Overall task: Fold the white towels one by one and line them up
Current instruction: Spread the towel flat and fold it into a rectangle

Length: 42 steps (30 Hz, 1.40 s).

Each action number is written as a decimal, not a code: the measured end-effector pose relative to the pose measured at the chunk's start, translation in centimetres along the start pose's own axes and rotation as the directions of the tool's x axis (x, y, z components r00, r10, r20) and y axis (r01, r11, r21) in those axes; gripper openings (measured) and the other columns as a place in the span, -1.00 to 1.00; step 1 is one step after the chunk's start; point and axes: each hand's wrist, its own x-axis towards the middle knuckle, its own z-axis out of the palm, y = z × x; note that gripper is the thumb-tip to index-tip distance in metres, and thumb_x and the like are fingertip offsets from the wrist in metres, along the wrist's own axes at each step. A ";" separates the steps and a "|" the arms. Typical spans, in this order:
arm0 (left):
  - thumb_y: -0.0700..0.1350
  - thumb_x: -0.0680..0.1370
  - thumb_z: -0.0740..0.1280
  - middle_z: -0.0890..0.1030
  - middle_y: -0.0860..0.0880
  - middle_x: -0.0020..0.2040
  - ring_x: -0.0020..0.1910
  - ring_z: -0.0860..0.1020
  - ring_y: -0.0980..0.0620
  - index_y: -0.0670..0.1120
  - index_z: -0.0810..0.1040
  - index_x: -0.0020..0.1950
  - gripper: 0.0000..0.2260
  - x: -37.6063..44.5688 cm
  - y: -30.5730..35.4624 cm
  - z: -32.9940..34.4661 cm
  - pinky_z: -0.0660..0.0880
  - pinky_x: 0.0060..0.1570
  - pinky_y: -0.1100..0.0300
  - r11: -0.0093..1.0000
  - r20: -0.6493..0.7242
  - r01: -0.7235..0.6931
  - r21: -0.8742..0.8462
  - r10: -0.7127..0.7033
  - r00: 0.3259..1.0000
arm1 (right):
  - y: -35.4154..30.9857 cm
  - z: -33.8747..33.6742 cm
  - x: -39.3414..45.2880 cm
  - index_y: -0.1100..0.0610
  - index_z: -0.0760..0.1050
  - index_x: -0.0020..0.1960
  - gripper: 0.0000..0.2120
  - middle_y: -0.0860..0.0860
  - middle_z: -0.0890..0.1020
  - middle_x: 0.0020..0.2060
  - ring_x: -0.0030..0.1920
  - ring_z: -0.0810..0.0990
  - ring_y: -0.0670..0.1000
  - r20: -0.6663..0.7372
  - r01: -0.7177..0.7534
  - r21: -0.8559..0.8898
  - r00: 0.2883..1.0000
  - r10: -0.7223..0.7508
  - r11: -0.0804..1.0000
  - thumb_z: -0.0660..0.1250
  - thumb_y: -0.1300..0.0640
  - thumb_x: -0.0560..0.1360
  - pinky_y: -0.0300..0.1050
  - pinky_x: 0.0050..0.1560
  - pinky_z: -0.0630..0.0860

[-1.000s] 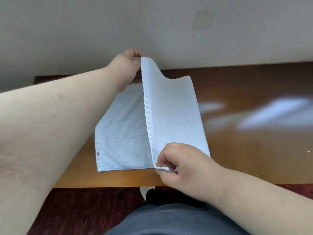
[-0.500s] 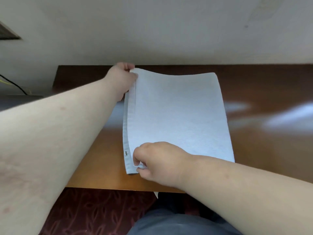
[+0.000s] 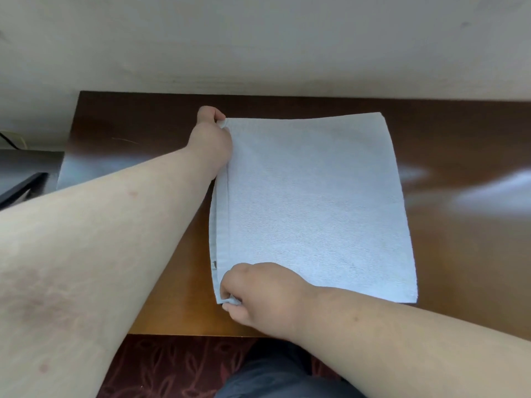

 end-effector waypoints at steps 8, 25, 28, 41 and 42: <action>-0.12 0.60 0.23 0.49 -0.04 0.03 -0.14 0.53 0.00 0.08 0.31 0.20 -0.79 -0.3 -0.4 -0.8 0.43 -0.29 0.19 0.946 0.018 -0.284 0.155 0.285 0.958 | -0.2 0.0 0.9 -0.04 0.44 0.40 -0.64 -0.03 0.49 0.32 0.27 0.49 0.06 0.135 -0.013 -0.018 0.991 0.015 1.000 0.27 -0.01 0.62 -0.02 0.24 0.44; 0.37 0.52 -0.13 -0.36 -0.12 0.55 0.51 -0.36 -0.19 0.01 -0.32 0.55 -0.25 -11.1 -1.0 10.6 -0.31 0.38 -0.32 0.674 0.191 -0.186 0.715 0.068 0.979 | 16.6 -11.2 -7.8 -0.04 -0.17 0.62 -0.25 -0.02 -0.17 0.62 0.59 -0.21 0.01 -0.255 -0.540 -0.323 0.841 0.478 0.777 -0.03 -0.35 0.57 -0.03 0.53 -0.11; 0.41 0.48 -0.19 -0.36 -0.08 0.56 0.52 -0.35 -0.17 0.05 -0.34 0.54 -0.23 -9.8 -0.4 10.2 -0.33 0.39 -0.28 0.546 0.326 -0.375 0.749 0.190 0.926 | 14.6 -9.1 -9.3 -0.01 -0.24 0.61 -0.20 0.03 -0.20 0.61 0.59 -0.21 0.07 -0.269 -0.621 -0.309 0.783 0.560 0.720 -0.05 -0.39 0.56 0.04 0.54 -0.02; 0.12 0.63 -0.10 -0.01 0.02 0.61 0.57 -0.13 0.00 0.08 0.12 0.56 -0.51 -14.0 5.1 13.1 -0.27 0.48 -0.11 0.402 0.570 -0.757 0.515 0.500 0.652 | 13.0 -9.6 -11.9 0.05 0.41 0.42 -0.58 0.08 0.39 0.41 0.40 0.34 0.15 -0.495 -0.487 -0.090 0.778 0.386 0.869 0.21 -0.05 0.60 0.01 0.40 0.28; 0.12 0.62 -0.13 0.01 0.01 0.61 0.57 -0.12 -0.02 0.06 0.09 0.57 -0.49 -15.4 4.0 13.1 -0.27 0.47 -0.12 0.525 0.429 -0.646 0.553 0.485 0.762 | 14.1 -9.4 -12.1 0.04 0.31 0.50 -0.51 0.08 0.27 0.52 0.52 0.18 0.13 -0.463 -0.482 -0.135 0.803 0.375 0.866 0.17 -0.09 0.62 0.00 0.50 0.12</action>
